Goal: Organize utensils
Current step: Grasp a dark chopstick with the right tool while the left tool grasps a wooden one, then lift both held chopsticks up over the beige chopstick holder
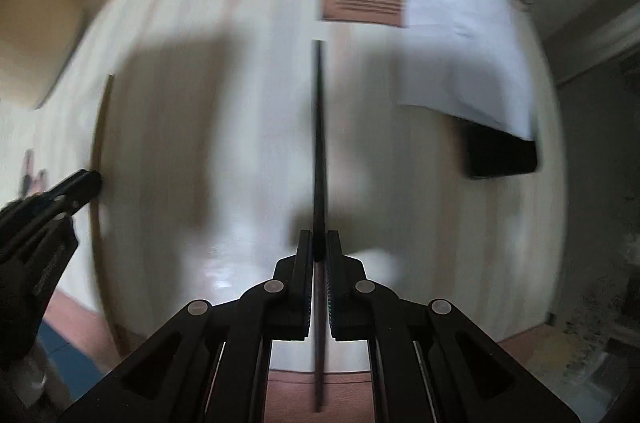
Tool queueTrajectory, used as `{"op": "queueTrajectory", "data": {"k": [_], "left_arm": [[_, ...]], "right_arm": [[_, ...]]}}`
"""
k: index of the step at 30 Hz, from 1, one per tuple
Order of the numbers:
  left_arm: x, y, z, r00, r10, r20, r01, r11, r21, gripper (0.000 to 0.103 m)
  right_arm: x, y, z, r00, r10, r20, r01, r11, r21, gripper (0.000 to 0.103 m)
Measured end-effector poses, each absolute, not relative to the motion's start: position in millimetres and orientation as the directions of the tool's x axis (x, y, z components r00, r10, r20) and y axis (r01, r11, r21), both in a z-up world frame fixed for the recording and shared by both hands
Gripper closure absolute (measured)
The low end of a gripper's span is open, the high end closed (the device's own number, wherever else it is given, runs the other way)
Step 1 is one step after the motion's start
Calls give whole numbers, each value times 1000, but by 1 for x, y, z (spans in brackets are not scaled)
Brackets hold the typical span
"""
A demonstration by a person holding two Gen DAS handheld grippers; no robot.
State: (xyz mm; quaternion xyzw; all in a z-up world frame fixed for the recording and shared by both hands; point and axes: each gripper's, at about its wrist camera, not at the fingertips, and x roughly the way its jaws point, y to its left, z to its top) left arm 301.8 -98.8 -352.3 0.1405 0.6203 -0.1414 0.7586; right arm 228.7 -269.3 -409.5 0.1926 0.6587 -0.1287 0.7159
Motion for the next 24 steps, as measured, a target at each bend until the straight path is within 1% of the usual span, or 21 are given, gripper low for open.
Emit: {"op": "queueTrajectory", "data": {"k": [1,5,9,12,14,16,17,24], "left_arm": [[303,-83,-352,179,-38,-983,358,933,29,98],[303,-34,-352,128,-35,-991,250,968,-2,99],[302,-17,-353,107,-65,-992,209,977,-42,98],[304,-11,-353,100,-62,-993,198,979,-42,94],[313,-10,-354,101,-64,-993,203,978,-42,93],[320,-8,-355,103,-67,-992,198,979,-46,93],[320,-8,-355,102,-68,-992,194,980,-47,93],[343,-20,-357,100,-34,-994,206,978,-12,92]], "right_arm": [[234,-261,-409,110,109,-988,421,895,146,97],[252,-227,-409,111,201,-973,343,911,228,97],[262,-211,-409,70,179,-981,268,944,191,97],[274,-212,-408,15,197,-980,261,946,194,96],[291,-218,-406,17,184,-983,259,949,182,93],[323,-229,-399,34,175,-984,254,951,178,79],[330,-229,-400,30,170,-985,253,952,172,77],[375,-216,-408,-23,105,-994,203,974,98,75]]}}
